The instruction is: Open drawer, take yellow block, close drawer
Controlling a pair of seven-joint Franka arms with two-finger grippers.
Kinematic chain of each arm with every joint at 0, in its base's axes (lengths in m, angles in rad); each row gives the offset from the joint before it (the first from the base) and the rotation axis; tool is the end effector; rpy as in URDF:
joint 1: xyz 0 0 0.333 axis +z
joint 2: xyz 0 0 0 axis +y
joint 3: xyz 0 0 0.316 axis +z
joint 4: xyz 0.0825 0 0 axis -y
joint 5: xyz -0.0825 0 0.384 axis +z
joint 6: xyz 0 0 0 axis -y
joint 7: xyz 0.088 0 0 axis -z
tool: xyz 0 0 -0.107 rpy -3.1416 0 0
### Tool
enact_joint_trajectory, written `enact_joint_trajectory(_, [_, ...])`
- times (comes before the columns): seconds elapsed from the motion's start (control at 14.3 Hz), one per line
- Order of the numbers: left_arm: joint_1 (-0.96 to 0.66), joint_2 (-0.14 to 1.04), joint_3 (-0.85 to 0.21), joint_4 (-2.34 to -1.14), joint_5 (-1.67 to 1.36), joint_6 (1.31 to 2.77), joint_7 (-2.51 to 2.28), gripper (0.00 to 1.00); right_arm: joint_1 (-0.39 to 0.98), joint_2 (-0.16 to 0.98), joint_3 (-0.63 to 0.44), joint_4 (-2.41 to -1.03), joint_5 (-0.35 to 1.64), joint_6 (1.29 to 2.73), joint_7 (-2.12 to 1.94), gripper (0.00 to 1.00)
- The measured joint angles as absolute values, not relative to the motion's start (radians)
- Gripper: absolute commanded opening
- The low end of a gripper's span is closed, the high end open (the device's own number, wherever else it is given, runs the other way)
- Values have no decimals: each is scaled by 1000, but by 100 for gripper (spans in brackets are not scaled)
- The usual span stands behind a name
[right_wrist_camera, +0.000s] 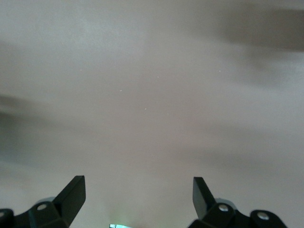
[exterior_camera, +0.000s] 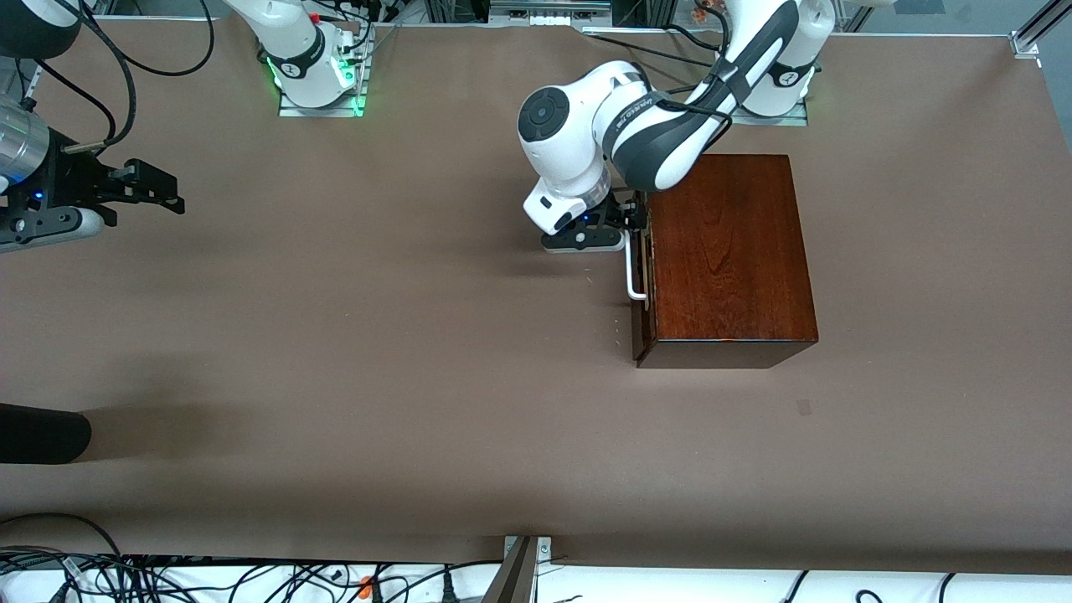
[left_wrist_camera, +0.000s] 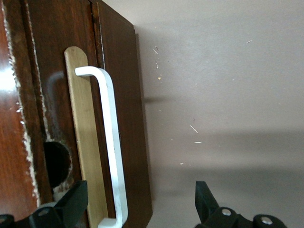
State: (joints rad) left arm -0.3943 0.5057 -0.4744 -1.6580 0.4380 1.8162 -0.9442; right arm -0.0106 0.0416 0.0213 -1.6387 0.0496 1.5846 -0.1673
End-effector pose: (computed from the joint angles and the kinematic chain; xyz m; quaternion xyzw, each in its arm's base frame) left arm 0.4635 -0.4445 0.3223 -0.9859 0.0365 0.0155 0.1629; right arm 0.5636 0.0111 0.5706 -0.9947 -0.0872 0.0457 0.0289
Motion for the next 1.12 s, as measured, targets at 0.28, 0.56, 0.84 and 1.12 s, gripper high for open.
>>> enact_joint_trajectory(0.28, [-393, 542, -464, -1659, 468, 1834, -944, 100, -11, 42, 22, -1639, 50, 1584, -167, 100])
enact_joint_trajectory(0.56, [-392, 566, -458, -1658, 484, 1848, -948, 100, -11, 42, 22, -1639, 50, 1582, -167, 100])
enact_joint_trajectory(0.84, [-392, 580, -458, -1658, 486, 1876, -979, 100, -10, 42, 22, -1639, 50, 1581, -167, 100])
enact_joint_trajectory(1.12, [-393, 590, -458, -1655, 486, 1883, -981, 100, -10, 42, 24, -1639, 50, 1580, -167, 100])
